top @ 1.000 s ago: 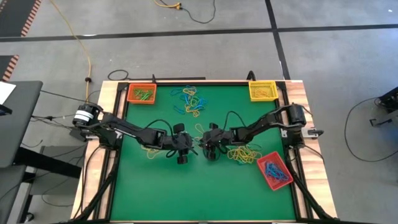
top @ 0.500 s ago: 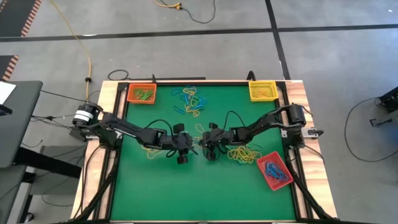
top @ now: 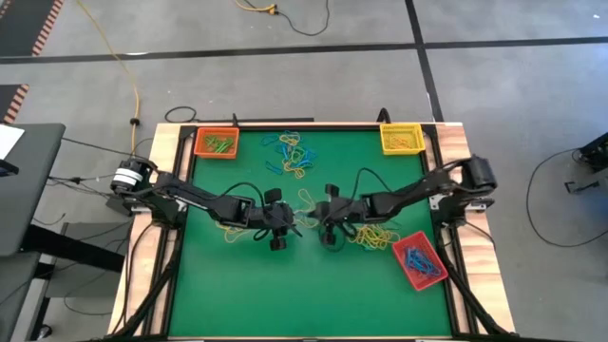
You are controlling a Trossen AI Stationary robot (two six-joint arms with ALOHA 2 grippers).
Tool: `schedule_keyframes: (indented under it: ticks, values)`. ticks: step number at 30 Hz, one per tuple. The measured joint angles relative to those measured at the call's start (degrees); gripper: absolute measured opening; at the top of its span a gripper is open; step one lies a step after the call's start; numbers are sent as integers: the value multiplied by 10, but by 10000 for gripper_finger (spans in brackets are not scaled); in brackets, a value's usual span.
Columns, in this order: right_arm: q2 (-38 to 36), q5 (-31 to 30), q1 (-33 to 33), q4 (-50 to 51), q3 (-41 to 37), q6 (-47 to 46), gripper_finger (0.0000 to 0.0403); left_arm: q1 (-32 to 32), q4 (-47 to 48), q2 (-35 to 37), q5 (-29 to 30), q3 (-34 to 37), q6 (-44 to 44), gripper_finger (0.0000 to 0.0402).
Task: Sort rubber bands into baskets
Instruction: Put the blue rubber band into the red bin
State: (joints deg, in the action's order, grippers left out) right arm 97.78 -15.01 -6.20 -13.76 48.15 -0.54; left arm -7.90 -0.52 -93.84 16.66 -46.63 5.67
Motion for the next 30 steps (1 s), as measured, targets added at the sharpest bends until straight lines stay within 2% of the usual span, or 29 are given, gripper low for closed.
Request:
schedule_keyframes:
  ticks: [3,10,19,24,30]
  values:
    - [-39,-19,-20,82,0,-22,24,0,3,0,-1,0,0,141]
    - [-142,-19,-88,300,0,-113,24,0,1,0,-1,0,-5,141]
    - [-287,-12,-212,611,0,-351,24,0,-5,0,1,0,-21,141]
    - [-341,16,-301,700,0,-505,24,0,-7,0,1,0,-29,141]
    - [-366,49,-399,760,0,-663,24,1,-8,0,1,0,-33,141]
